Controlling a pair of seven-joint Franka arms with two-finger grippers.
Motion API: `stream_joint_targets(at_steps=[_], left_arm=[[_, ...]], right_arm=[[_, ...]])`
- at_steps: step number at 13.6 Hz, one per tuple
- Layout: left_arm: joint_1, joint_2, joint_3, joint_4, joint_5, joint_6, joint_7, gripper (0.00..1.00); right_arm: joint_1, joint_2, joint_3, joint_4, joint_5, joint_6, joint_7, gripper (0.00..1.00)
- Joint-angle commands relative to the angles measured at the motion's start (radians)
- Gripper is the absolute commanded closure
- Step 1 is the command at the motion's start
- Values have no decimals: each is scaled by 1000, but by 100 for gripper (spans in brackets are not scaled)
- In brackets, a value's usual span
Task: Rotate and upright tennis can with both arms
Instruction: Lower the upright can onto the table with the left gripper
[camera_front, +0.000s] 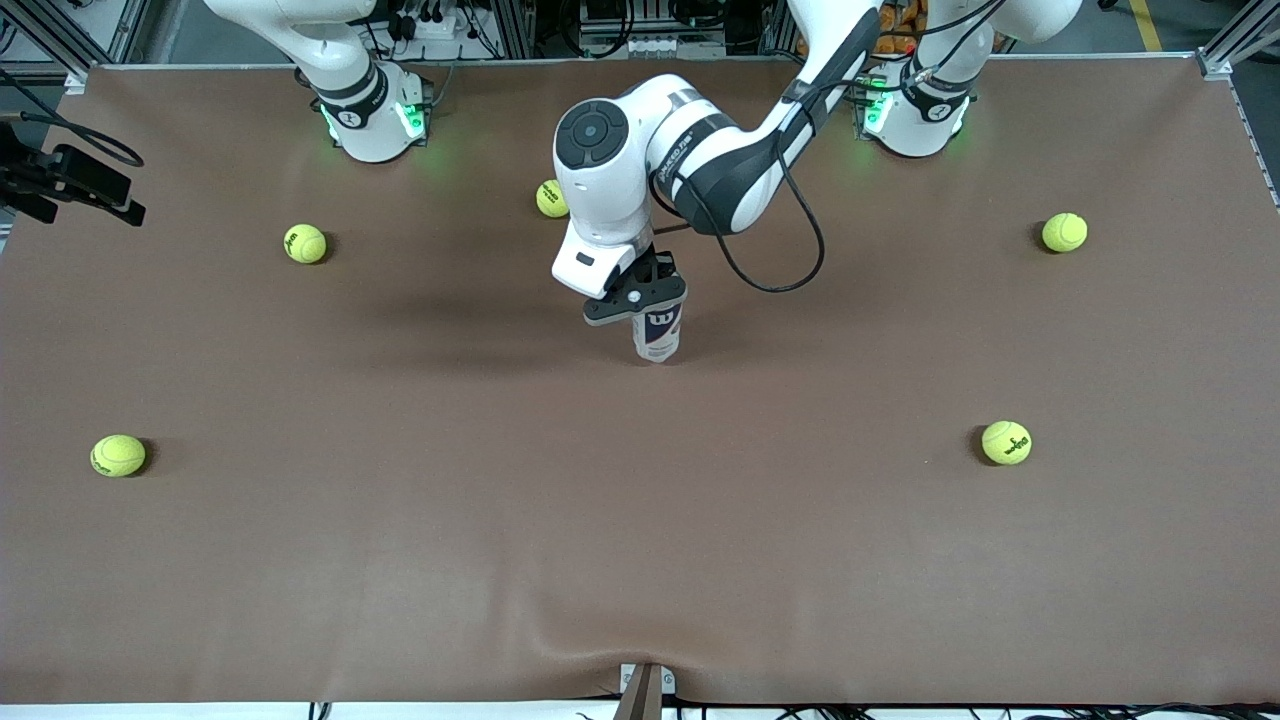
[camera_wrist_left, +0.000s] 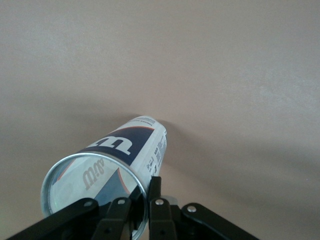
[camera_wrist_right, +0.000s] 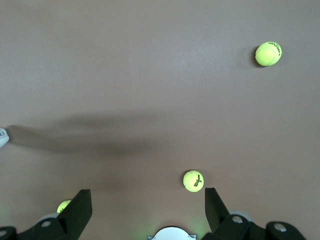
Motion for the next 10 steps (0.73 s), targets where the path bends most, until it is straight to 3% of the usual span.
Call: stream_joint_targets(at_steps=[1, 7, 10], left_arm=[[-5, 24, 1, 28, 13, -2, -11, 100], [-6, 50, 1, 27, 14, 24, -4, 98], [-6, 49, 0, 27, 14, 27, -7, 79]], right_arm=[[15, -5, -6, -3, -16, 4, 7, 0], [15, -3, -6, -3, -15, 4, 7, 0], [15, -3, -6, -3, -15, 4, 7, 0]])
